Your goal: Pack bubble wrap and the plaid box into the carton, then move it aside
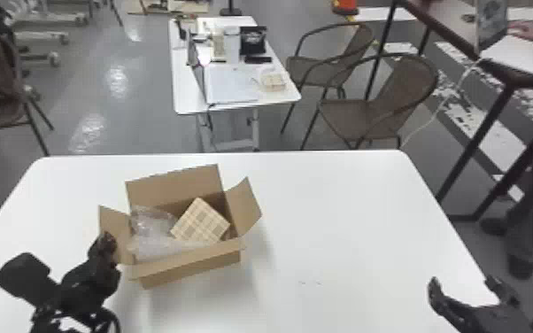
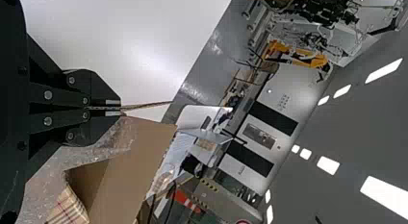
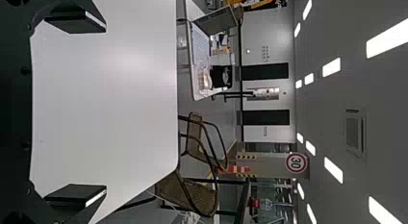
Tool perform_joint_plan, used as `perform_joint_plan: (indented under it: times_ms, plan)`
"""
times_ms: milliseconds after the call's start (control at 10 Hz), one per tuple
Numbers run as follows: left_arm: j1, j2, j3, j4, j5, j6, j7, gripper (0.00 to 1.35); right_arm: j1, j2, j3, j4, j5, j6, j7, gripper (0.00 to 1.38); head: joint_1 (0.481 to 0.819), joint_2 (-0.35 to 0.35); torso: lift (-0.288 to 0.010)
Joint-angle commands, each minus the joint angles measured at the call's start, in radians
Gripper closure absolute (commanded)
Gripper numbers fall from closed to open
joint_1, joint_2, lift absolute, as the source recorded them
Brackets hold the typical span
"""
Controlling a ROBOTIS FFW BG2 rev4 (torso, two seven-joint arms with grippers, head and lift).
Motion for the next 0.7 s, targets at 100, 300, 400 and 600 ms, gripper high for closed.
perform_joint_plan:
  times_ms: [100, 300, 400, 600]
  plan:
    - [-0.016, -0.031, 0.115, 0.022, -0.058, -0.023, 0.039, 1.21, 0.017, 0.001, -0.004, 0.008, -0.016, -0.027, 0.0, 0.12, 0.695, -0.029, -0.027]
    - [-0.061, -0.048, 0.203, 0.068, -0.11, -0.086, 0.154, 1.21, 0.014, 0.001, -0.004, 0.006, -0.015, -0.027, 0.0, 0.12, 0.695, 0.053, -0.027]
    - [-0.09, -0.047, 0.233, 0.101, -0.116, -0.115, 0.221, 1.21, 0.009, 0.001, -0.003, 0.006, -0.013, -0.026, 0.0, 0.12, 0.695, 0.105, -0.027]
    - [-0.141, -0.037, 0.332, 0.143, -0.139, -0.147, 0.341, 1.21, -0.003, 0.001, 0.007, 0.01, -0.004, -0.018, 0.002, 0.12, 0.695, 0.171, -0.027]
